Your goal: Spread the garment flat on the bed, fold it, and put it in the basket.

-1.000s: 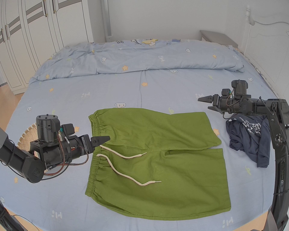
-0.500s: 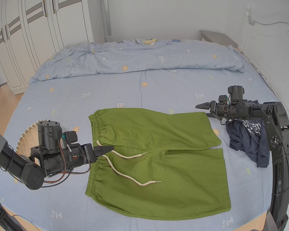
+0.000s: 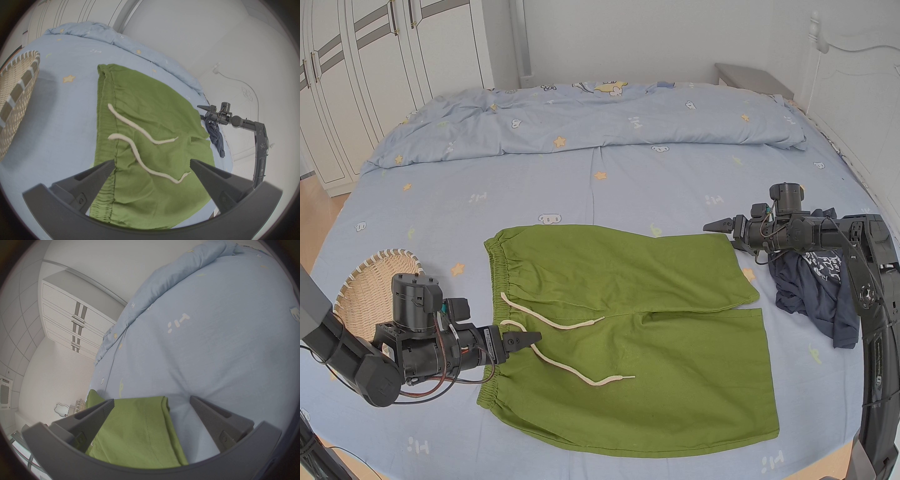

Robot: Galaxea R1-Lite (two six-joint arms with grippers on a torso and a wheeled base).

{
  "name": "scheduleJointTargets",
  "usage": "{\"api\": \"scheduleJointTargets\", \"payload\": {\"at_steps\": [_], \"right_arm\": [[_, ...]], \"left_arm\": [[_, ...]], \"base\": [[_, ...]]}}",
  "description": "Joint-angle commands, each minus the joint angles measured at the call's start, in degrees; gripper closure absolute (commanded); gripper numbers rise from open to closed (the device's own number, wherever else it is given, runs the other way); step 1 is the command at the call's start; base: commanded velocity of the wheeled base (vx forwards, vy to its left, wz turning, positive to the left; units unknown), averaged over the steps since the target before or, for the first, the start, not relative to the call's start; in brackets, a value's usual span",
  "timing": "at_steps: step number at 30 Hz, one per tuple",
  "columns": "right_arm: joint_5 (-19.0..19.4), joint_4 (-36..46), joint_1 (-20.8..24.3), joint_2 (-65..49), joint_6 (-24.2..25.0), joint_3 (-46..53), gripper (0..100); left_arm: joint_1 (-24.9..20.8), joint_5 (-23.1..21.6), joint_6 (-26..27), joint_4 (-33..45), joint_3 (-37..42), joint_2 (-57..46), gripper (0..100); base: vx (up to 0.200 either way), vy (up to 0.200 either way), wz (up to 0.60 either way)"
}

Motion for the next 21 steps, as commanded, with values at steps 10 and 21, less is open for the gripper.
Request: {"api": "scheduleJointTargets", "payload": {"at_steps": [10,21], "right_arm": [[1.5,0.3,1.3,0.5,0.5,0.1,0],[1.4,-0.3,1.6,0.5,0.5,0.1,100]], "left_arm": [[0.3,-0.4,0.2,0.0,2.3,-2.1,0],[0.2,-0.4,0.2,0.0,2.4,-3.2,0]], "base": [[0.0,0.0,0.0],[0.0,0.0,0.0]]}}
